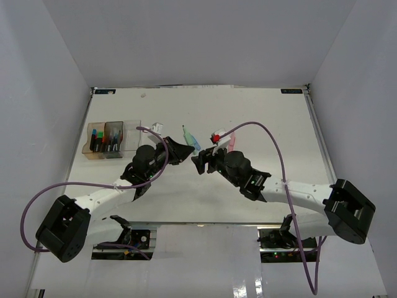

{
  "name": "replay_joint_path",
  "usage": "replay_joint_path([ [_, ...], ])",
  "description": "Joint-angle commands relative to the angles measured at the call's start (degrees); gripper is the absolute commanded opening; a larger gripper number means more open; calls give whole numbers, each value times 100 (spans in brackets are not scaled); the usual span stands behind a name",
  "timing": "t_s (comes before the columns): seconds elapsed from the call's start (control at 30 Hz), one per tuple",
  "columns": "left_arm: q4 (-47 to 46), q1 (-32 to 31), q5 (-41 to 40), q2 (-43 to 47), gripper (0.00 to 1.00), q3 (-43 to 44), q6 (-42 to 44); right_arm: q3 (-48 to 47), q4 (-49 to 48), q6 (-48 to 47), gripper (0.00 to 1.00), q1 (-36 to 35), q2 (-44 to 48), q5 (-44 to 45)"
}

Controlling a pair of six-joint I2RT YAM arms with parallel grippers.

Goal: Sort the stationery into containers
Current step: Pick up the pen from the center of the board, then close the pen cap on the pen.

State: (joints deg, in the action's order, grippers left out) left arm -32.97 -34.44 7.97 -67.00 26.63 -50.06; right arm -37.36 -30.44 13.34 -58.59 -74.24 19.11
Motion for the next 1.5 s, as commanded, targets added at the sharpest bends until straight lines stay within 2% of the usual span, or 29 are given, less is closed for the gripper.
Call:
replay_joint_path([
  [0.0,150,-19,-24,170,4,246,418,115,20,-7,74,-21,278,119],
  [0.17,798,235,459,240,2,588,1313,98,774,-322,86,119,743,-117],
  [0.2,905,296,791,249,2,650,1698,72,906,-385,87,294,822,-275],
  [0.27,1264,612,1257,258,2,860,2025,-42,1257,-464,88,540,1051,-977],
  [0.3,1397,857,1765,214,2,948,2323,-69,1338,-551,88,863,1208,-1319],
  [0.33,1538,981,2048,162,3,1036,2456,-148,1417,-570,88,1032,1279,-2053],
  [0.4,2161,1184,2523,-92,4,1484,2650,-236,1584,-648,88,1610,1411,-2743],
  [0.43,2337,1307,3030,-181,3,1633,2868,-349,1619,-692,88,1770,1508,-3442],
  [0.53,2874,1369,3770,-471,2,2143,3386,-631,1926,-981,87,2246,1544,-4429],
  [0.67,3865,1378,4282,-682,1,2706,4265,-1088,2077,-1158,85,2545,1456,-5355],
  [0.77,4384,1387,4502,-761,0,2987,4915,-1307,2077,-1159,83,2633,1316,-5708],
  [0.97,4703,1387,4880,-727,0,3111,5655,-1607,2094,-1010,78,2642,947,-5989],
  [1.47,4695,1387,5408,-489,0,2716,6008,-2380,2252,-877,69,2493,-46,-6596],
])
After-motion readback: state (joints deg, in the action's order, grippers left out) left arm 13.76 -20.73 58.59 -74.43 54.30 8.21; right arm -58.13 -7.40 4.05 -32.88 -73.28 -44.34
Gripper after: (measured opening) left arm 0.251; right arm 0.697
